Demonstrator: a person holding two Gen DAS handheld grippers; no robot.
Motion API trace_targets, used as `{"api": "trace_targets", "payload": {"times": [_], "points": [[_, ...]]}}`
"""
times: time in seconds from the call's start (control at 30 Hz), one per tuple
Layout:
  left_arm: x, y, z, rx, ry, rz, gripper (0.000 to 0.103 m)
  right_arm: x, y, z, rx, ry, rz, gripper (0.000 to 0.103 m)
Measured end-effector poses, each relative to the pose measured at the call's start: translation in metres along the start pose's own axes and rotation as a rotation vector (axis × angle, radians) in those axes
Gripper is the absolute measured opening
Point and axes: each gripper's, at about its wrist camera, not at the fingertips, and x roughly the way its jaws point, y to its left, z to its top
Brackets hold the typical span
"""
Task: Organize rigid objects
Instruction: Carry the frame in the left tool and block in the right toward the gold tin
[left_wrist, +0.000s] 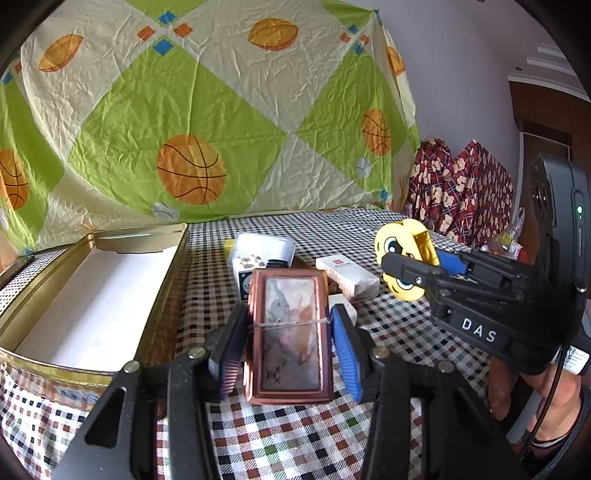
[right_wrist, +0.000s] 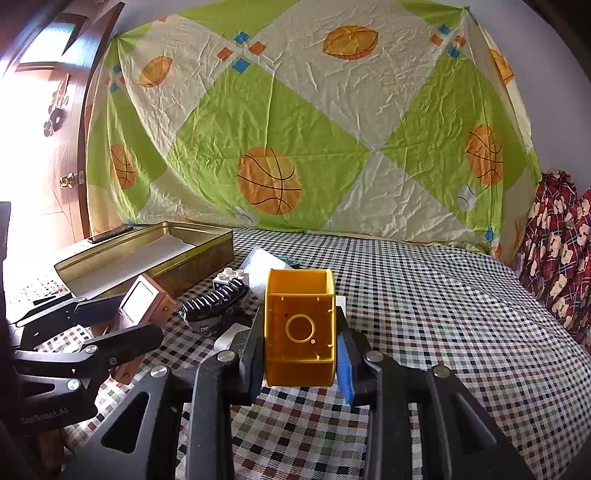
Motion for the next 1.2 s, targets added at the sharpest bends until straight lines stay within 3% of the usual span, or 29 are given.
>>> {"api": "trace_targets", "payload": {"times": [0.87,1.2], "points": [[-0.017,-0.003,-0.002,0.022,-0.098,0.014,0.045,-0.014,-0.002,0.0,0.0,-0.082,0.007,0.034],[-0.027,0.0,0.002,0.029,-0.152,0.051,0.045,-0.02,-0.002,-0.002,0.005,-0.118,0.005,0.034]]}}
